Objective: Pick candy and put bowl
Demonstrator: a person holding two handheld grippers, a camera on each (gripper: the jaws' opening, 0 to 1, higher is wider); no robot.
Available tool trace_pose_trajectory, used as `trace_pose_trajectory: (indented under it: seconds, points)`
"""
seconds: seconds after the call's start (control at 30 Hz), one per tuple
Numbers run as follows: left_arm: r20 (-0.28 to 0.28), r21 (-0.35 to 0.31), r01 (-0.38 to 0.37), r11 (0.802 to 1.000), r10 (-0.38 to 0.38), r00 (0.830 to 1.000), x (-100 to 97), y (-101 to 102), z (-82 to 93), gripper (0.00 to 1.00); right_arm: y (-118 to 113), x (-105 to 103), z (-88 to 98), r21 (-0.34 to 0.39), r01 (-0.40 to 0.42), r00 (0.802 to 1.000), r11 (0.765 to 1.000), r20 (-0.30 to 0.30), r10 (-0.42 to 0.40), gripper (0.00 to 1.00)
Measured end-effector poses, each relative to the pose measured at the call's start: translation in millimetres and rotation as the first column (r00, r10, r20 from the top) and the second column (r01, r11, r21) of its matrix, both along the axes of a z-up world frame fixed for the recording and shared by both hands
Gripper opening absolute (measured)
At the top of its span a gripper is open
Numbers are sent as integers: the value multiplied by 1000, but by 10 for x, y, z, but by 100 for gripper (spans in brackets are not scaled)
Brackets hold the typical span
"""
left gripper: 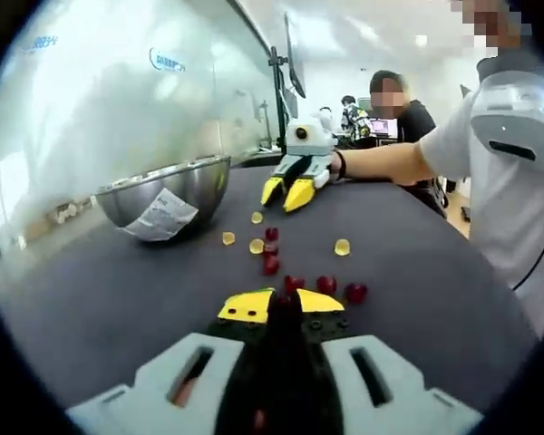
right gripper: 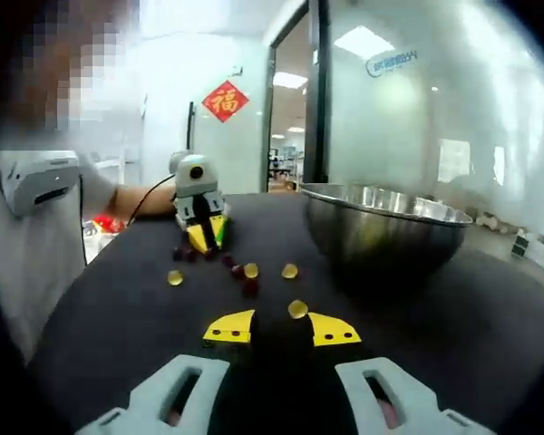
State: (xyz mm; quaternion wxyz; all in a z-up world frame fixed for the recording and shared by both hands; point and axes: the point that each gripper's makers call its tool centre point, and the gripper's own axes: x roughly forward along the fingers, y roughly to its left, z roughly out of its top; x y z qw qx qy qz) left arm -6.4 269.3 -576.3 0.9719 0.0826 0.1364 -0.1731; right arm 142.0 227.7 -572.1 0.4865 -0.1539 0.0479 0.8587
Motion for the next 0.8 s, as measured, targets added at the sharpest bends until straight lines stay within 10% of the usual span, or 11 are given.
trace_pose_trajectory:
  seconds: [0.8]
  points:
    - [9, -19, -19, 1000, 19, 1000, 14, 25, 59, 1, 148, -188, -122, -2, -168, 983, 986, 74, 168, 4]
